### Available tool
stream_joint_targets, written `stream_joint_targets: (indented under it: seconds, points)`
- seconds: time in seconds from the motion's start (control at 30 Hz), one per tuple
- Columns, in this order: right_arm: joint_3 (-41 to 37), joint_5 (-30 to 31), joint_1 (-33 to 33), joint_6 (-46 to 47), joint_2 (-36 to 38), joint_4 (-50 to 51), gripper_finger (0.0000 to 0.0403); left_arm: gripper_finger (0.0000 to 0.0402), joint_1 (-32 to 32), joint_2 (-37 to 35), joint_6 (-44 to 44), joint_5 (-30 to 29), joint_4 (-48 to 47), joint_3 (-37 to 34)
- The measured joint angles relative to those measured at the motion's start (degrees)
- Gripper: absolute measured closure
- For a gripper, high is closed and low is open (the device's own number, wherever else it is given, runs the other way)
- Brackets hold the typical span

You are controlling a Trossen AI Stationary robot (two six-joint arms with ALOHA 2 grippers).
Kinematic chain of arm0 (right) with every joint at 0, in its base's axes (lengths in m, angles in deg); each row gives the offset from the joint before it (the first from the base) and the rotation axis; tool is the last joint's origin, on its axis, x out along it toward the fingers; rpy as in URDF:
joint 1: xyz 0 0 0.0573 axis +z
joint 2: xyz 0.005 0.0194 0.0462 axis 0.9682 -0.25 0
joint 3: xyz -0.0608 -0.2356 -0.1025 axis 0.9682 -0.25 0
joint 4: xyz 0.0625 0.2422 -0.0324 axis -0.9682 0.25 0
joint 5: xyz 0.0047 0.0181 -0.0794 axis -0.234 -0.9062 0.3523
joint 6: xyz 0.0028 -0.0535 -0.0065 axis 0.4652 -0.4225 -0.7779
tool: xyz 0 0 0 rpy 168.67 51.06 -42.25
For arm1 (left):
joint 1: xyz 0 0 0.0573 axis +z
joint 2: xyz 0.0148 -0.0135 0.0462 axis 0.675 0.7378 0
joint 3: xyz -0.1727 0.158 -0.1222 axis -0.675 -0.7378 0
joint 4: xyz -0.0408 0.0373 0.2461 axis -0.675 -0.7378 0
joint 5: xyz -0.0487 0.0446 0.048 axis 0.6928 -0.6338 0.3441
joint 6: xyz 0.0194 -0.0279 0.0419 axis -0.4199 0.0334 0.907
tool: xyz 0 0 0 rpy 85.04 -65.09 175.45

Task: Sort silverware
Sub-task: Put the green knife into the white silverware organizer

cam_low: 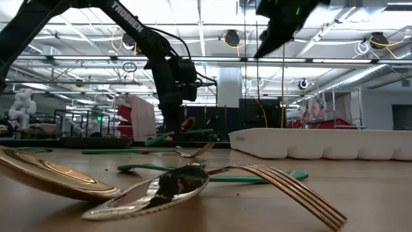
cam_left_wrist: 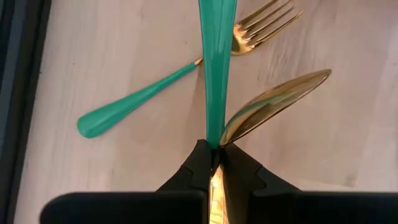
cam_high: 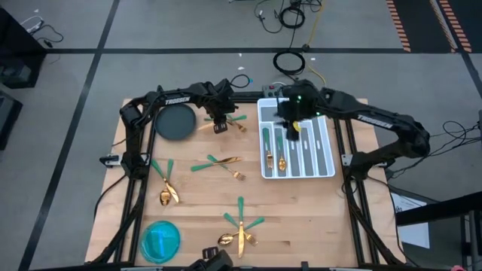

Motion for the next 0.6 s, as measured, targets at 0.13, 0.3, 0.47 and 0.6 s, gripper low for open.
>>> stream_joint_targets:
  seconds: [0.13, 0.3, 0.47, 0.6]
  points:
    - [-9.35, -3.58, -3.52, -2.04, -3.02, -19.67, 0.0275, 0.0383, -0.07, 0.0, -0.02, 3.35, 0.02, 0.0]
    - [-8.84, -4.66, -4.05, -0.62, -12.0, -21.83, 0.0259, 0.0383, -0.52, -0.02, 0.19, 4.2, 0.12, 0.0]
    - [-5.41, -6.72, -3.17, -1.27, -17.11, -21.87, 0.0233, 0.0378, -0.48, -0.02, 0.15, 4.2, 0.18, 0.0]
    - [-0.71, -9.26, -3.3, -1.42, -20.86, -22.62, 0.0221, 0.0379, -0.6, -0.02, 0.15, 5.95, 0.17, 0.02]
